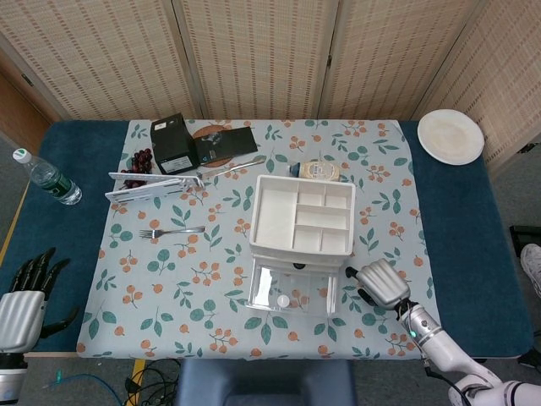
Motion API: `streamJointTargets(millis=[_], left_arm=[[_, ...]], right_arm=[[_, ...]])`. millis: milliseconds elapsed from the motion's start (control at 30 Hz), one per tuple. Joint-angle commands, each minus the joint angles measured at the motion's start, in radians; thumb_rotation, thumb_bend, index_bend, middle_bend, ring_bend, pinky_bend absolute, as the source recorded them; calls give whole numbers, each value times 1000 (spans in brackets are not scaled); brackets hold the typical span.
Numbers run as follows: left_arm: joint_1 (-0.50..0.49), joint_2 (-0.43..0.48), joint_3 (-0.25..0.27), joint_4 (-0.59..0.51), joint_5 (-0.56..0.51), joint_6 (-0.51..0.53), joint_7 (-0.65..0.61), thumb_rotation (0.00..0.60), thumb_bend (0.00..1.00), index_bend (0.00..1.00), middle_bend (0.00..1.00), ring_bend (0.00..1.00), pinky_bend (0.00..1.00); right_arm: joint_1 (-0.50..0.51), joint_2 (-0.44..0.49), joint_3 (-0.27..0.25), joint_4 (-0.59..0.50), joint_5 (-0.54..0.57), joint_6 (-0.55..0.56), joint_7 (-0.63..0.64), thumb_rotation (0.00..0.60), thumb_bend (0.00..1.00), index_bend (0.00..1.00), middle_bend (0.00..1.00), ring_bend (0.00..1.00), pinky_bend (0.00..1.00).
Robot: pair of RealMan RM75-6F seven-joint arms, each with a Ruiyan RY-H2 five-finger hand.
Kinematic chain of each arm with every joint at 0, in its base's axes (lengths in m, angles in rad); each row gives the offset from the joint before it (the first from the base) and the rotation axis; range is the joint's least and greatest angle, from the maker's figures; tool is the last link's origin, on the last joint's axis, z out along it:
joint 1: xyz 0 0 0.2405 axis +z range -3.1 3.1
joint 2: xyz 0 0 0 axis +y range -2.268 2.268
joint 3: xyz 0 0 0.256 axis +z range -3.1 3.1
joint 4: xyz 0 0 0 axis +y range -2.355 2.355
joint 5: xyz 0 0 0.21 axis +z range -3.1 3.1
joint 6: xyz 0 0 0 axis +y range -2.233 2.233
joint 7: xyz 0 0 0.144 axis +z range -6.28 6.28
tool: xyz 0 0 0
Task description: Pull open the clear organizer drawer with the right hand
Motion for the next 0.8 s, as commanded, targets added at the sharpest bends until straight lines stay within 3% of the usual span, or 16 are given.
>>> streamJointTargets(millis=[33,233,333,433,600,700,800], left_arm=[[-2,0,-1,1,0,-1,0,600,248,140,0,37,69],[-4,-1,-4,8,-10,-7,-5,600,247,140,0,37,69],[-6,-6,-5,13,-12,-10,-7,600,247,140,0,37,69],[-8,-11,-5,18,-15,-15,-8,600,248,140,0,37,69],[-15,-19,-7,21,-14,-21,-4,600,248,140,0,37,69],[-17,-26,-9,19,-7,-15,1,600,247,140,0,37,69],[-18,-29,-11,14,0,-8,7,600,248,140,0,37,69]], right_arm=[[-9,25,5,-24,-8,23,-5,600,410,327,964,1000,1000],[-70,134,24,-132,-26,162,-13,600,409,328,866,986,1000],[-110,202,28,-187,-21,222,-10,600,410,339,809,896,964],[-151,270,24,-235,-8,268,-3,600,409,345,722,752,811],[-209,352,17,-293,17,318,4,600,410,302,457,430,474],[-243,368,18,-299,10,363,27,600,409,225,354,310,370],[-275,365,20,-287,-9,410,52,600,409,199,325,278,339]])
